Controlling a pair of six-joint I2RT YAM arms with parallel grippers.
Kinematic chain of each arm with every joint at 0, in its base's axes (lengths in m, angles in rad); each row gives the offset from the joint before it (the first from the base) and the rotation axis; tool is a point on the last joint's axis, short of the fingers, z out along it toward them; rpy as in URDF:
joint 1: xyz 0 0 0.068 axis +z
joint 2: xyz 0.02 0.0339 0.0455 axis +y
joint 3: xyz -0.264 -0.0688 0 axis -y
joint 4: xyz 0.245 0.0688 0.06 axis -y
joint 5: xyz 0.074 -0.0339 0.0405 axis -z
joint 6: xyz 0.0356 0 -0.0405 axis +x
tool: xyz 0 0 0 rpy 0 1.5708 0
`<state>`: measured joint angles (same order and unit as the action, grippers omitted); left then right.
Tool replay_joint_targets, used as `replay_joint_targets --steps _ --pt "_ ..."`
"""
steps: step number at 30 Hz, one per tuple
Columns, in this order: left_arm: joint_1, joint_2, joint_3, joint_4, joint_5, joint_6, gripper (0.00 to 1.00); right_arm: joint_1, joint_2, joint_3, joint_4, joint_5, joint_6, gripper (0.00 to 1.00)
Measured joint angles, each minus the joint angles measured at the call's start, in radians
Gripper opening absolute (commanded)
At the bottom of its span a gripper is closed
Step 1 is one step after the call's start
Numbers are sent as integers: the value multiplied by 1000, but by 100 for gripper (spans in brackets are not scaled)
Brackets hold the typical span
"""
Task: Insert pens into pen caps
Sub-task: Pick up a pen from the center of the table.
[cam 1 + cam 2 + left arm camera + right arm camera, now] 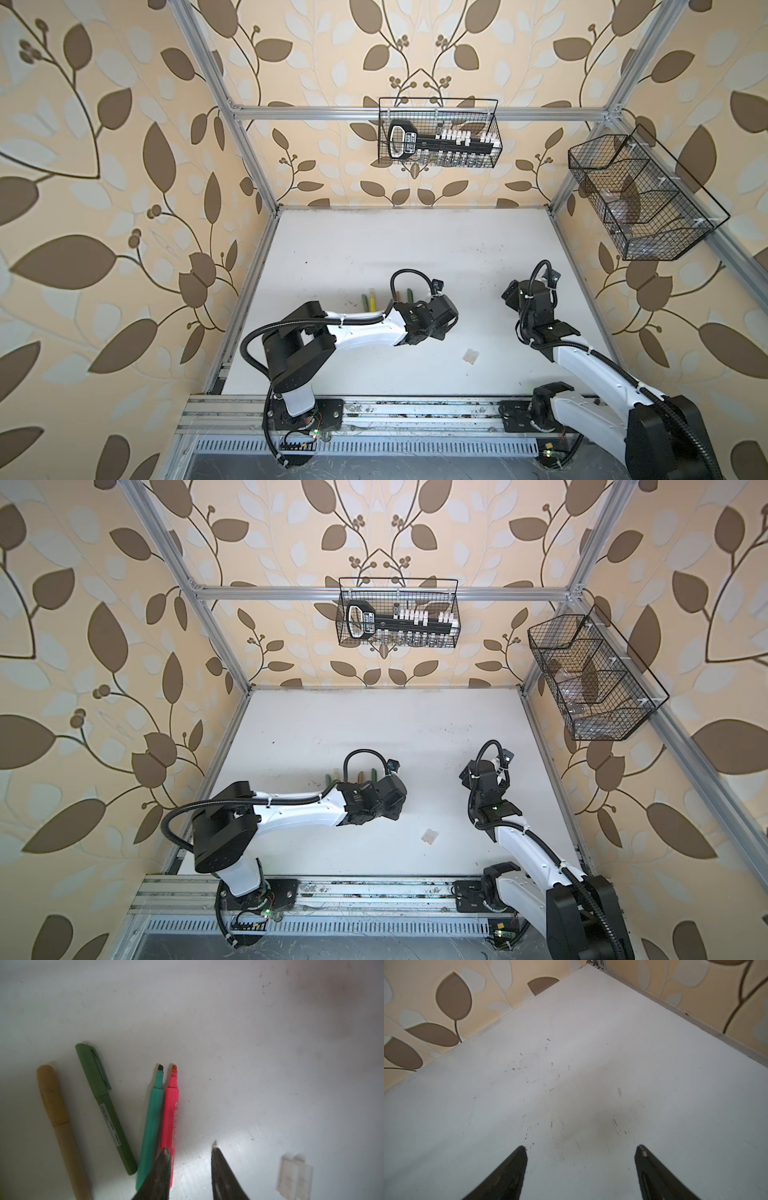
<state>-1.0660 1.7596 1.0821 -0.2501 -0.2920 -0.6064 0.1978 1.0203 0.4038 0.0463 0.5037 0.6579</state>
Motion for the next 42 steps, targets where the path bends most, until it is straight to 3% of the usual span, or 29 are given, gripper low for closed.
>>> replay_joint_targets --steps 24,26,30,34,38,42 --pt "0 143 64 -73 -39 -4 30 0 -11 -5 4 -15 -9 82" --pt "0 154 77 -72 -39 -5 27 0 -11 -5 4 -15 -9 82" --pt "0 164 88 -61 -48 -4 9 0 -11 -5 4 -15 -9 82" --pt "0 163 88 -53 -52 -4 6 -1 -13 -5 2 -19 -8 84" --pt "0 146 74 -48 -26 3 5 -34 -64 -9 -29 -105 24 84" --pt "0 61 13 -36 1 17 2 -10 -221 -50 -31 -264 96 91"
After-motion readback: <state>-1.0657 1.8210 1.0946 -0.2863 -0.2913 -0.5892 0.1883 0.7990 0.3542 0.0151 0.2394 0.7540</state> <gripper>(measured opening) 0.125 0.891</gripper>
